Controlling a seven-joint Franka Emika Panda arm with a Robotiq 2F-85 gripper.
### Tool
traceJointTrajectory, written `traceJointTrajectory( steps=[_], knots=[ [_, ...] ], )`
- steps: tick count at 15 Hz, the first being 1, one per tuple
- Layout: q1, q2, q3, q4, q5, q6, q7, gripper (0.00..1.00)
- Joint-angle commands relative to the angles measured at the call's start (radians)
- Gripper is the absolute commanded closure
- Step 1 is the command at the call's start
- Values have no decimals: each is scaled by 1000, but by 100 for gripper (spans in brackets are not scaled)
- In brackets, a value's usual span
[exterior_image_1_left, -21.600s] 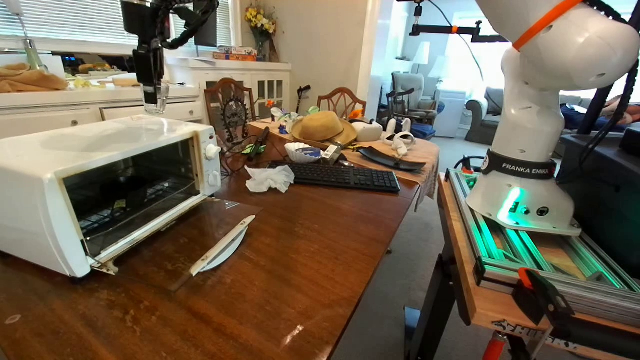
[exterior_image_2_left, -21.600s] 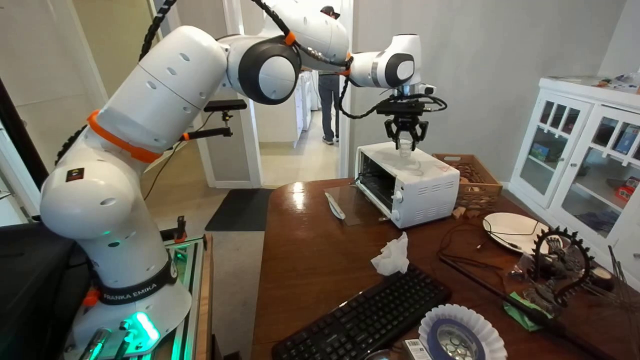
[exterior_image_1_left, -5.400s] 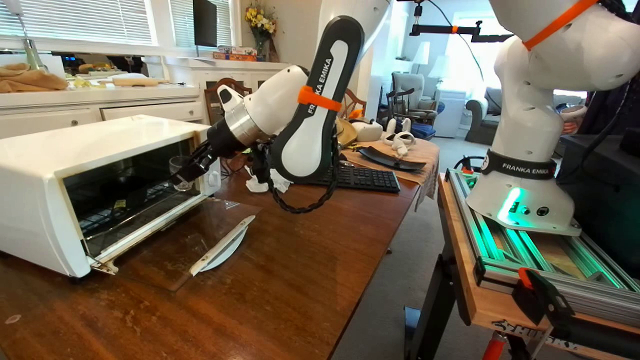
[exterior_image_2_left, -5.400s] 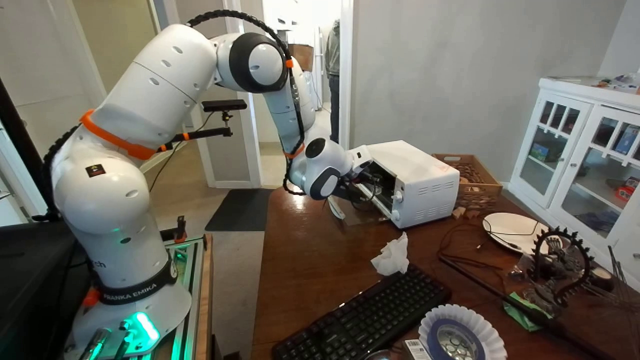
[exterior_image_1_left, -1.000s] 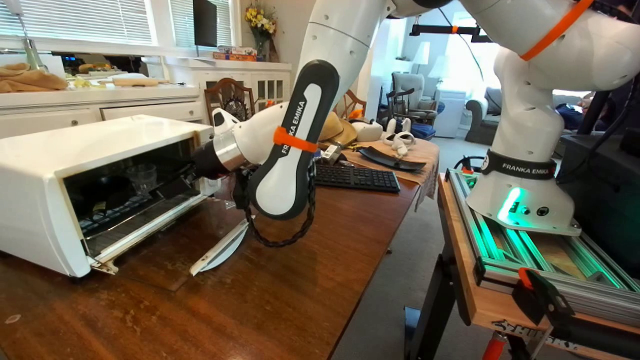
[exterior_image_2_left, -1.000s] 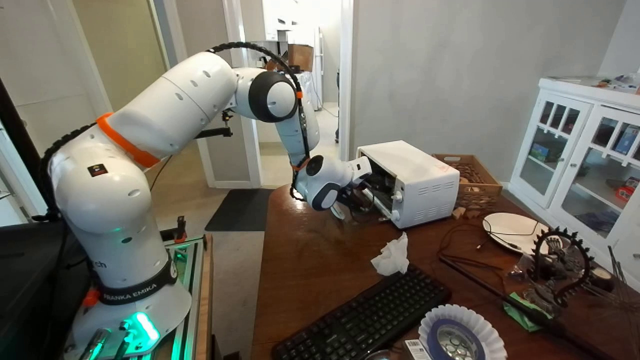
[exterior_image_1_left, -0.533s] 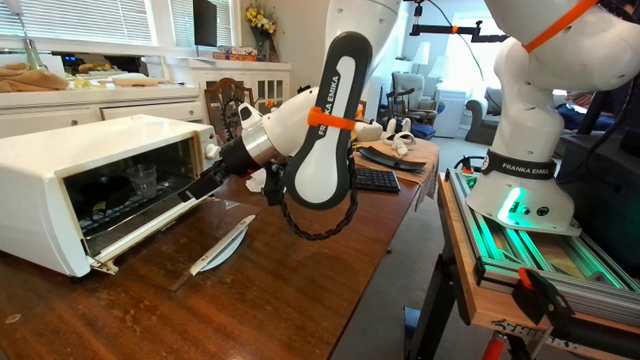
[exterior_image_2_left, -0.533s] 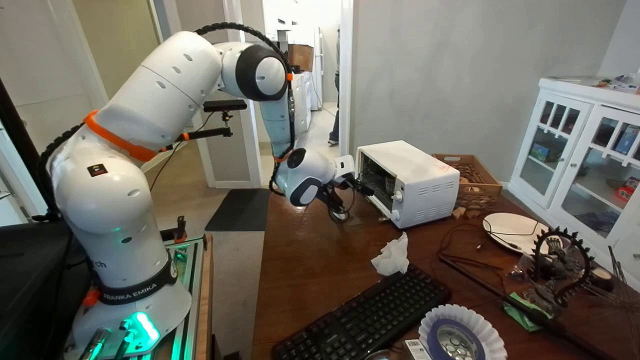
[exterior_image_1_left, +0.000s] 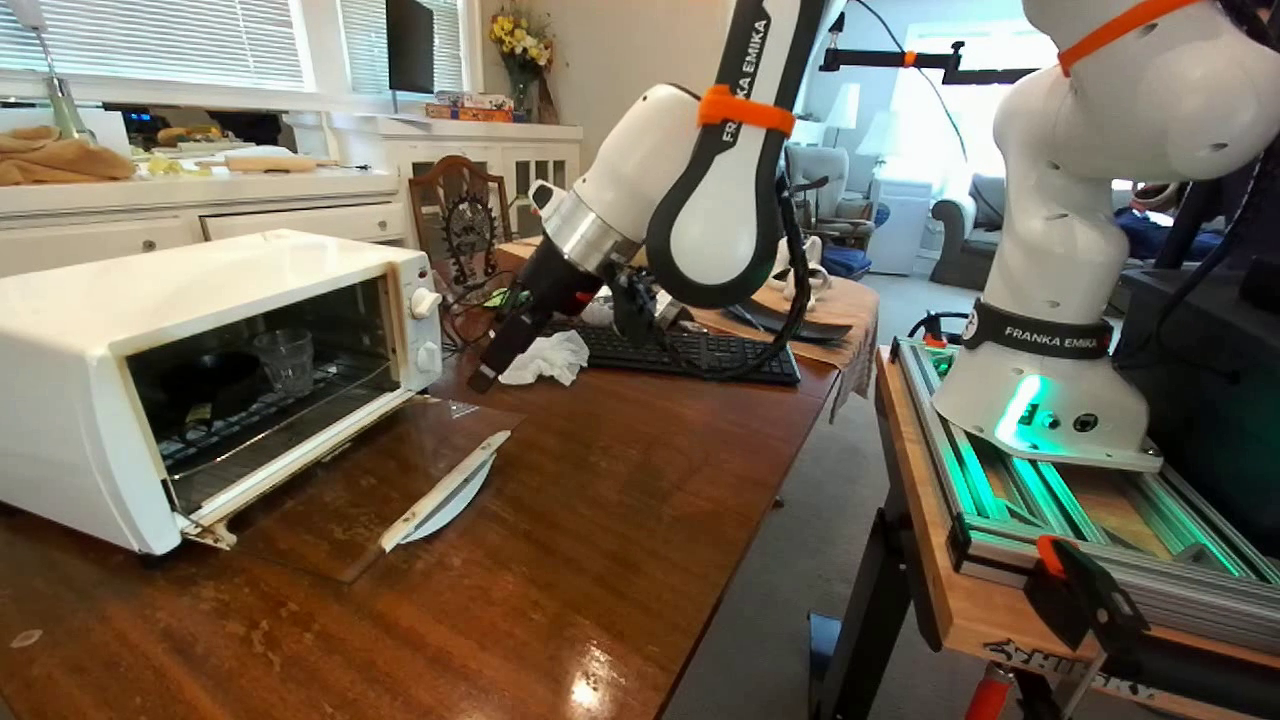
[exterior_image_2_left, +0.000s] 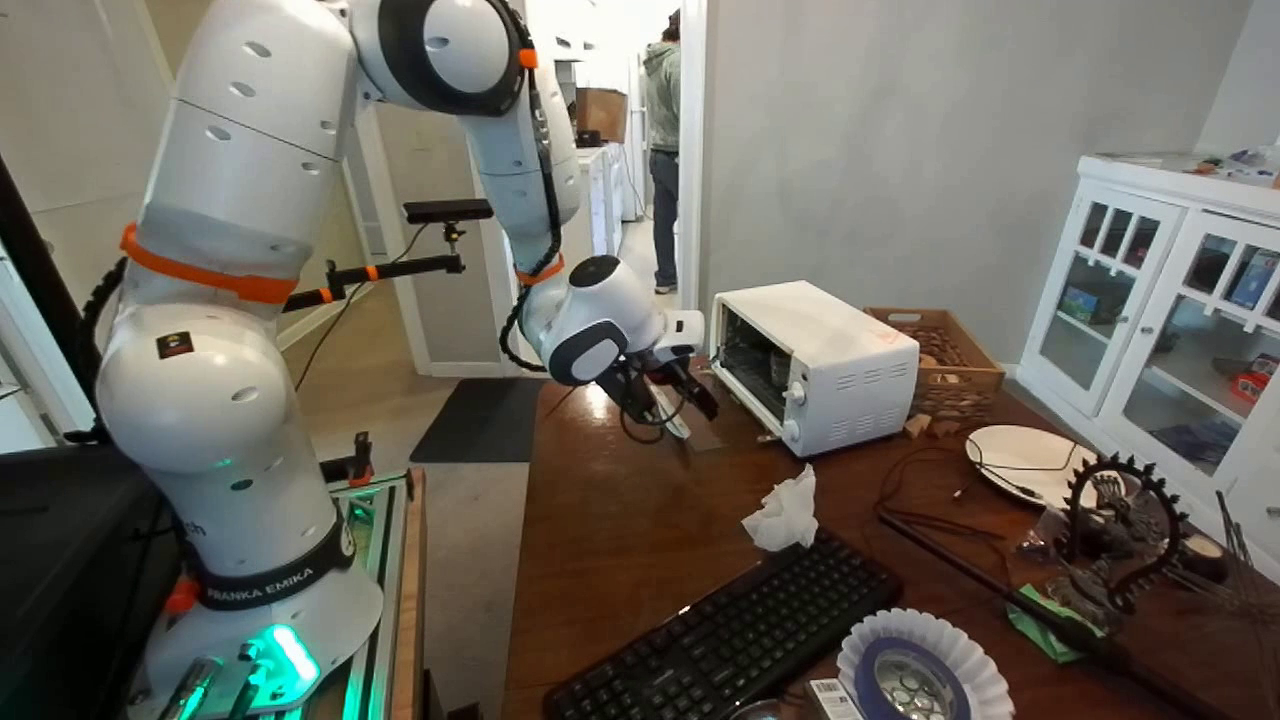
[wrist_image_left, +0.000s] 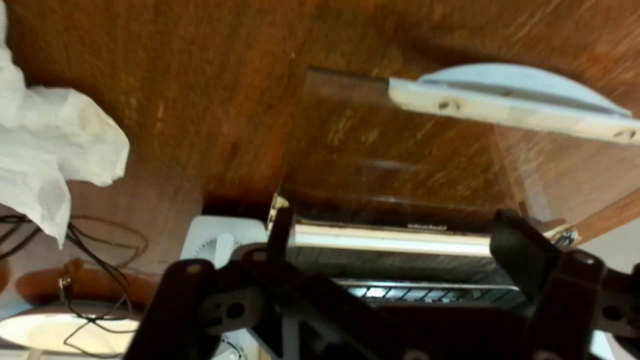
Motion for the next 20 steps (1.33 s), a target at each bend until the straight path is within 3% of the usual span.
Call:
traceJointTrajectory(
  steps=[1,4,5,9,15,20],
  knots=[
    [-56,-146,11,-96,-99,-253,27,0],
    [-122,-182,54,-82,-176,-457,36,0],
    [-182,-180,114,-74,-187,-495,22,0],
    [-225,-163,145,-30,-253,-648,-95,0],
    [-128,-164,12,90,-550,-865,-113,0],
    [-56,-142,-8,151,-783,-955,-82,0]
  ],
)
